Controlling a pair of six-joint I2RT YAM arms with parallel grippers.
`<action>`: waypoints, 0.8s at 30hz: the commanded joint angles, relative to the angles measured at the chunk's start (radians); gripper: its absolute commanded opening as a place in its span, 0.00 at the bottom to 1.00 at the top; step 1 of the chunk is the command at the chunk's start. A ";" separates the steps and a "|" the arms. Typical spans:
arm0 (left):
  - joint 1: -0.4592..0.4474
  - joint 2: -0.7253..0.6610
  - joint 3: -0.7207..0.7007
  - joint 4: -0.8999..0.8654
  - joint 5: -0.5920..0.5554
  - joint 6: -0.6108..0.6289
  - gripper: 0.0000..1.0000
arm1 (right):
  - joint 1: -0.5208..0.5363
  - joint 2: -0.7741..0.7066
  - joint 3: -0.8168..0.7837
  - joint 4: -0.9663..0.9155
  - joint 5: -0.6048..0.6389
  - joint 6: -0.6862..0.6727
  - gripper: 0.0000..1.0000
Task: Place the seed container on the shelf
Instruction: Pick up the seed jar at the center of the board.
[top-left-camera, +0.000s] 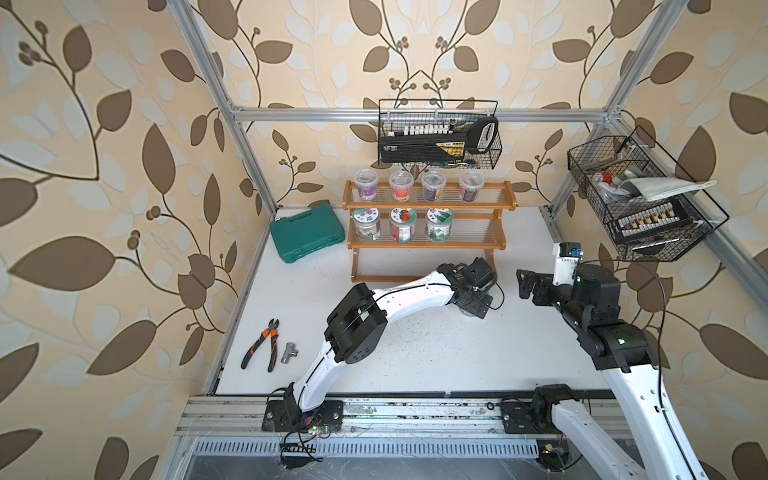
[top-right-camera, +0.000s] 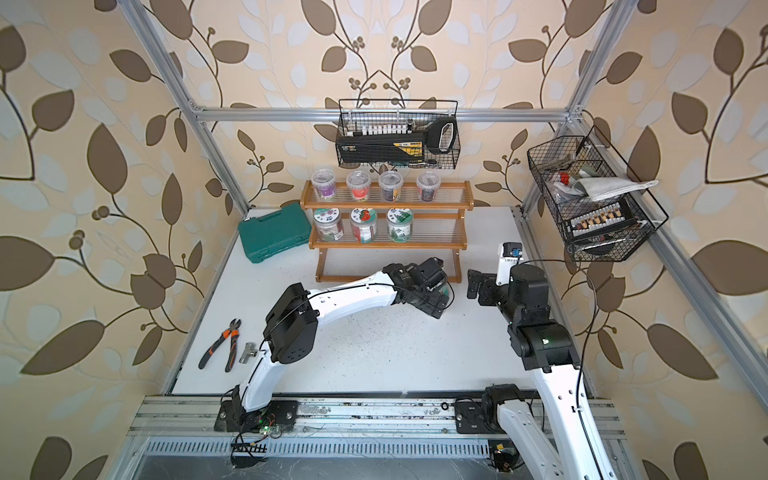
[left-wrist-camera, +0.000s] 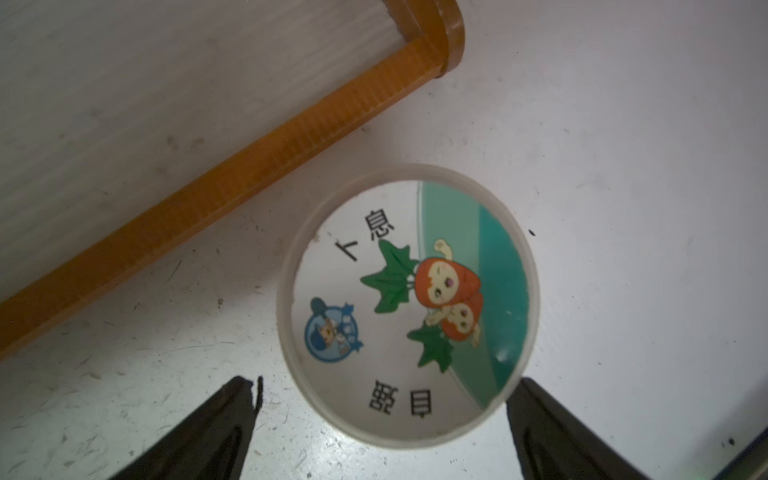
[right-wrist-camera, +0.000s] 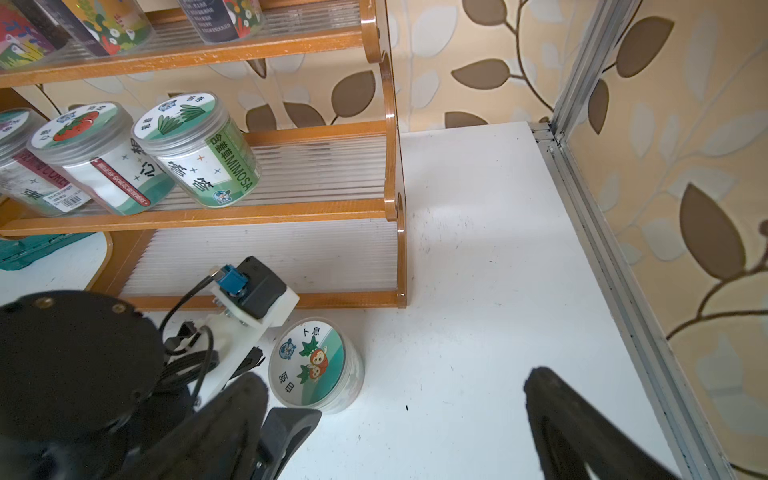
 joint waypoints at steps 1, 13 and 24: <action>0.015 0.018 0.065 -0.013 0.000 0.049 0.98 | -0.006 -0.003 -0.023 0.013 -0.028 -0.005 0.99; 0.014 0.107 0.215 -0.042 -0.015 0.116 0.98 | -0.020 0.004 -0.036 0.024 -0.046 -0.006 0.99; 0.015 0.151 0.267 -0.076 -0.046 0.139 0.98 | -0.030 0.007 -0.039 0.031 -0.059 -0.008 0.99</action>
